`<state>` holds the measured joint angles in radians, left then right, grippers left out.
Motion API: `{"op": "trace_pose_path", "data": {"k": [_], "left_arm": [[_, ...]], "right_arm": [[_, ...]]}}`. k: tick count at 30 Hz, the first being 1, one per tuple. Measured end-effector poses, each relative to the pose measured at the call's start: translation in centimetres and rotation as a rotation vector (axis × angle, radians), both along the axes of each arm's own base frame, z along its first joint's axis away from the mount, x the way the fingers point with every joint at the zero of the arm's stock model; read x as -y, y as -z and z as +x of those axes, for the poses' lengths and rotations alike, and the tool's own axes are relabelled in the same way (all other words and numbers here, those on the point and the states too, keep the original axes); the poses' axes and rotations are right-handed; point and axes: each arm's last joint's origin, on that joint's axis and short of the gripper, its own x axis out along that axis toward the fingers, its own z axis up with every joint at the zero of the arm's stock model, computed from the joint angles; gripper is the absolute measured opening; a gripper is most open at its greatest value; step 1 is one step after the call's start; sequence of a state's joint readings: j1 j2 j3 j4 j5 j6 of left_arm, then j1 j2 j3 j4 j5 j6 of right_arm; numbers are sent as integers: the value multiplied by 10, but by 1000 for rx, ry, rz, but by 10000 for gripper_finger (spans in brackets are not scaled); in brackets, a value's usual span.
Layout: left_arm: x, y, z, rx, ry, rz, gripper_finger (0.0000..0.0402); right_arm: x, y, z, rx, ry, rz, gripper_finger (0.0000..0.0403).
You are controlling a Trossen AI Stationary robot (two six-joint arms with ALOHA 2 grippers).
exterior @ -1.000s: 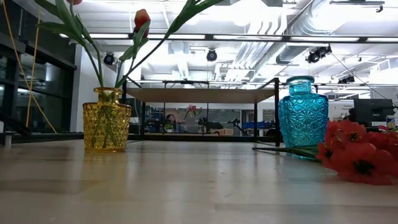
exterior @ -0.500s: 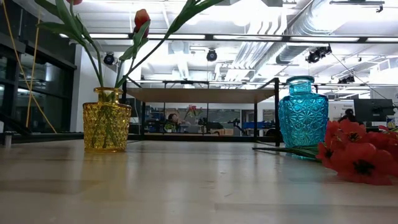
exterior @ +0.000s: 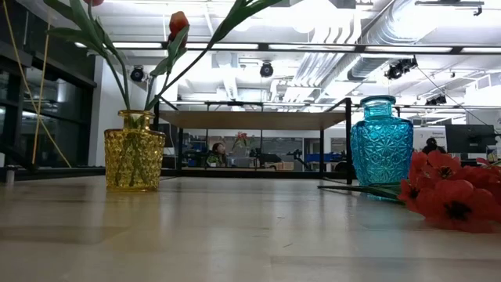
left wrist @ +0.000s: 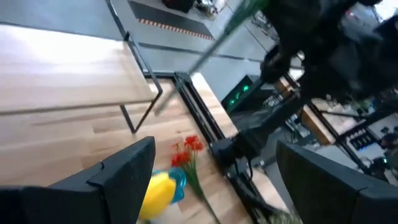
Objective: Pick and place flowers into a vace then onto a shelf
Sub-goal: Put the purple flowers into the blue vase
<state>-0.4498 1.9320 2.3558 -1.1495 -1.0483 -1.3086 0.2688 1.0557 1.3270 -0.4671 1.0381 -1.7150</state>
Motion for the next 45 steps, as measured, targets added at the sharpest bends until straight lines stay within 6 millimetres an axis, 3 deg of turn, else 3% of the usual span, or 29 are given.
{"op": "trace_pose_path", "data": {"k": [27, 45], "left_arm": [[-97, -8, 25, -102, 96, -122, 365], [-104, -20, 36, -45, 281, -55, 365]], "right_arm": [[-22, 0, -4, -9, -119, -10, 0], [-29, 4, 3, -36, -258, 8, 0]]}}
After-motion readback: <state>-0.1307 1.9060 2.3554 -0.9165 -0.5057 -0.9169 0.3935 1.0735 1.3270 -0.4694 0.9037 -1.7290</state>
